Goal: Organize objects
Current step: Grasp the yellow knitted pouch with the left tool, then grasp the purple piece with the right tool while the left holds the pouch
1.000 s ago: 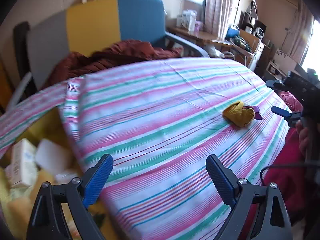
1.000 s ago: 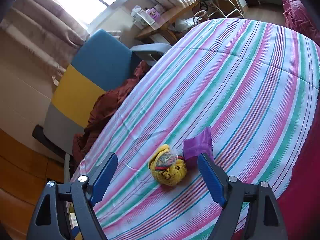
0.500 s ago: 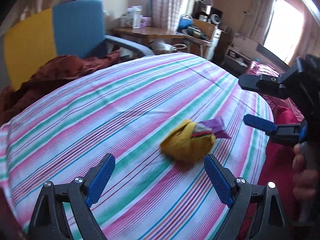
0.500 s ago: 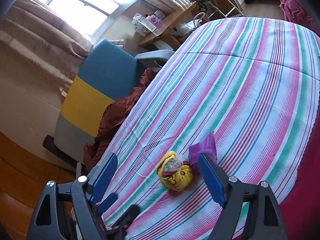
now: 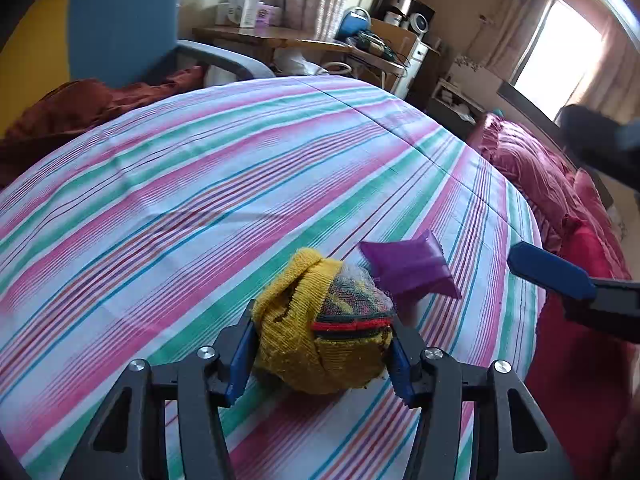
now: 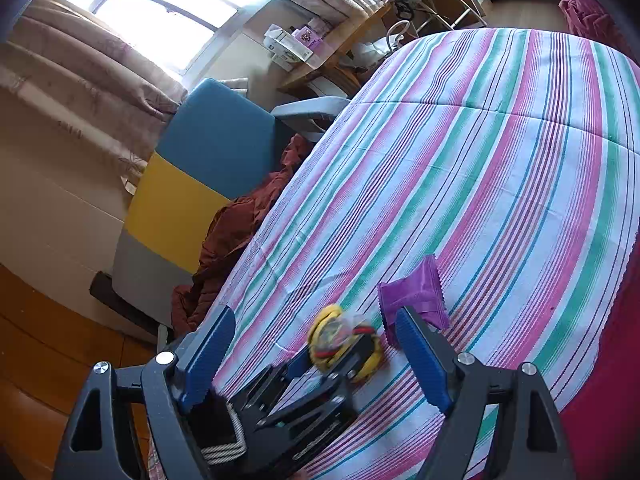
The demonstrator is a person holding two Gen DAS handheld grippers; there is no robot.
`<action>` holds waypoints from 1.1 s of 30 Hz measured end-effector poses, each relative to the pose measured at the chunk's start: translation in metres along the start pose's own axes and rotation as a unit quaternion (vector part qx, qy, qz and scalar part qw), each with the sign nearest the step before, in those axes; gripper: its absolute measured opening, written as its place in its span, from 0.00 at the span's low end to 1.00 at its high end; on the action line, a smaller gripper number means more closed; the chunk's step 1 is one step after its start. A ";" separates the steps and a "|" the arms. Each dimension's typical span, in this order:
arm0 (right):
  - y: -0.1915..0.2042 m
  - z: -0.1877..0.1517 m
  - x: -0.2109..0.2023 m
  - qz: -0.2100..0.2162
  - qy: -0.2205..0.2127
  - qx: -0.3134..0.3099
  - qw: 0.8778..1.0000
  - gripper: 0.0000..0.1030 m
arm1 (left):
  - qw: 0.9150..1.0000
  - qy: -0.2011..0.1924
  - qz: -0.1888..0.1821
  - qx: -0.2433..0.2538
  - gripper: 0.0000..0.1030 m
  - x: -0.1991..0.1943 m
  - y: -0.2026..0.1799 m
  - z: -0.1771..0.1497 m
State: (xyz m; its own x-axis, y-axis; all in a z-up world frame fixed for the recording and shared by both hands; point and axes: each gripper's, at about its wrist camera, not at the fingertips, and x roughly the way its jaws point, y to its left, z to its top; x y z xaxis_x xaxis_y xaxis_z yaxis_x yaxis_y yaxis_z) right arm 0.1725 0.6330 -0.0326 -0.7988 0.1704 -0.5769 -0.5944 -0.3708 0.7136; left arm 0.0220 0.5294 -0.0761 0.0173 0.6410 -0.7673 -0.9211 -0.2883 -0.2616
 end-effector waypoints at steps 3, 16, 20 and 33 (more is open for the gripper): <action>-0.001 0.000 0.003 -0.004 0.006 0.005 1.000 0.82 | 0.999 -0.004 0.013 -0.036 0.55 -0.020 0.018 -0.021; 0.002 0.000 0.024 -0.048 0.069 -0.007 0.996 0.82 | 0.991 -0.025 0.062 -0.115 0.55 -0.107 0.064 -0.120; 0.031 -0.001 0.041 -0.116 0.148 -0.142 0.972 0.81 | 0.992 -0.024 0.058 -0.106 0.55 -0.109 0.065 -0.122; 0.058 -0.024 0.107 -0.294 0.228 -0.570 0.733 0.80 | 0.993 -0.024 0.056 -0.105 0.57 -0.109 0.068 -0.122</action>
State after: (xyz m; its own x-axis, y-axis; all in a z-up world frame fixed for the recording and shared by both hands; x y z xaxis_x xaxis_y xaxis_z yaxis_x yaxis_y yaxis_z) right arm 0.0549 0.6080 -0.0628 -0.1666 0.3802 -0.9098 -0.1533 -0.9214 -0.3570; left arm 0.0049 0.3532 -0.0821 -0.1037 0.6279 -0.7714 -0.8143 -0.4989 -0.2966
